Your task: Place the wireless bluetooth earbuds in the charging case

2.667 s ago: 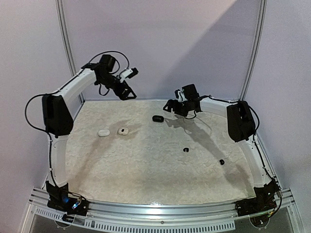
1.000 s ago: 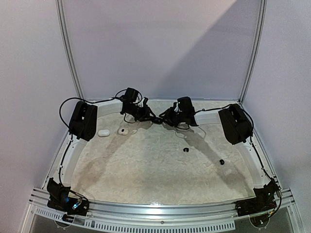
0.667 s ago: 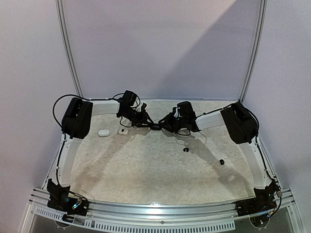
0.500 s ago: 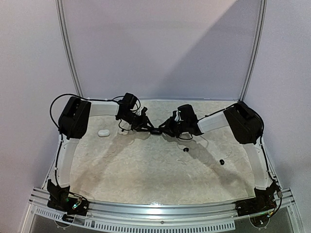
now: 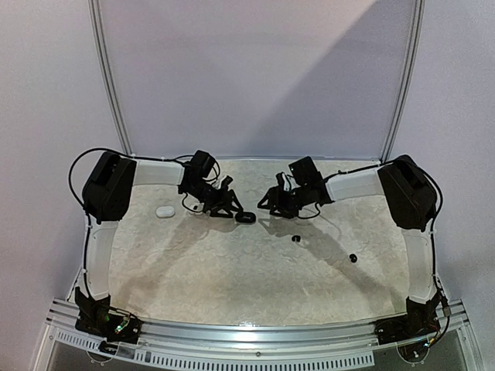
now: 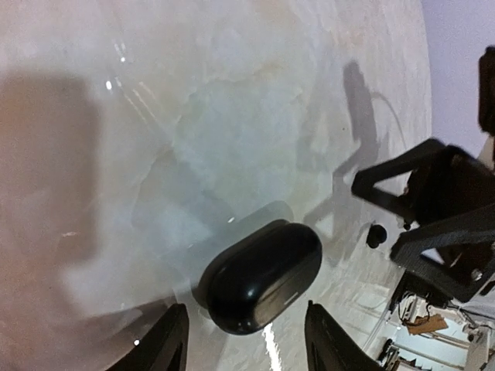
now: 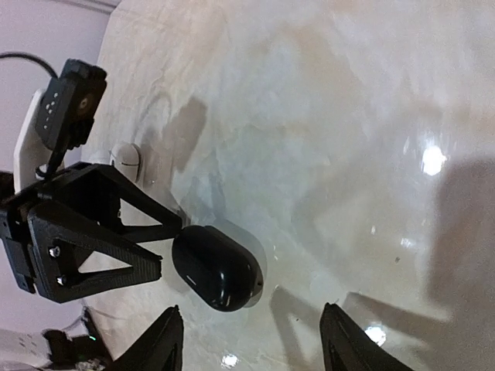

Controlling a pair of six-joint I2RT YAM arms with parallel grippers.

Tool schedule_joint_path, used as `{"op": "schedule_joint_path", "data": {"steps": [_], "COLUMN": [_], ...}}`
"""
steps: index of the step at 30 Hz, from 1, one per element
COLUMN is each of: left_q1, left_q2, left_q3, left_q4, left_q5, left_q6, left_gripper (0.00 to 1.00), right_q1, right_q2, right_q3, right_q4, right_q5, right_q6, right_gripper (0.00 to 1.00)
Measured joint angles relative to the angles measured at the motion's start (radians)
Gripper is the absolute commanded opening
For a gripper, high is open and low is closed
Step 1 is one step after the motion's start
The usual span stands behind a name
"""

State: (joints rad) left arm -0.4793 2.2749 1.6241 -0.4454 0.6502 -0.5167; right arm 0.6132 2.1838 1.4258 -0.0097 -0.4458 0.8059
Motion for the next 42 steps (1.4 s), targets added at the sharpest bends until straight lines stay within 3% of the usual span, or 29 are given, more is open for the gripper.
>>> {"op": "schedule_joint_path", "data": {"steps": [4, 8, 9, 10, 17, 22, 26, 32, 34, 37, 42], "left_q1": [0.016, 0.057, 0.072, 0.087, 0.196, 0.225, 0.219, 0.218, 0.218, 0.218, 0.218], "left_q2": [-0.023, -0.098, -0.121, -0.139, -0.200, -0.200, -0.200, -0.201, -0.201, -0.201, -0.203], "left_q3": [0.028, 0.028, 0.034, 0.044, 0.095, 0.095, 0.096, 0.116, 0.121, 0.122, 0.122], "left_q4": [-0.042, -0.088, -0.118, -0.149, -0.286, -0.318, -0.323, -0.343, -0.348, -0.362, -0.374], "left_q5": [0.031, 0.069, 0.070, 0.069, 0.040, 0.029, 0.060, 0.069, 0.068, 0.067, 0.068], "left_q6": [0.031, 0.095, 0.123, 0.155, 0.303, 0.336, 0.349, 0.384, 0.398, 0.420, 0.437], "left_gripper": [0.61, 0.81, 0.94, 0.98, 0.99, 0.99, 0.99, 0.95, 0.94, 0.94, 0.92], "right_q1": [-0.018, -0.018, -0.012, -0.004, 0.097, 0.135, 0.132, 0.134, 0.135, 0.136, 0.140], "right_q2": [0.000, 0.003, 0.010, 0.023, 0.230, 0.329, 0.342, 0.349, 0.350, 0.350, 0.352], "right_q3": [0.180, 0.365, 0.410, 0.453, 0.700, 0.710, 0.749, 0.759, 0.759, 0.759, 0.760], "right_q4": [-0.198, -0.354, -0.395, -0.429, -0.646, -0.727, -0.752, -0.767, -0.766, -0.757, -0.742], "right_q5": [0.018, 0.013, 0.012, 0.014, 0.082, 0.118, 0.161, 0.201, 0.202, 0.201, 0.200], "right_q6": [-0.303, -0.683, -0.785, -0.887, -1.350, -1.424, -1.435, -1.455, -1.459, -1.457, -1.466], "right_gripper": [0.69, 0.78, 0.79, 0.81, 0.86, 0.81, 0.56, 0.43, 0.44, 0.59, 0.59]}}
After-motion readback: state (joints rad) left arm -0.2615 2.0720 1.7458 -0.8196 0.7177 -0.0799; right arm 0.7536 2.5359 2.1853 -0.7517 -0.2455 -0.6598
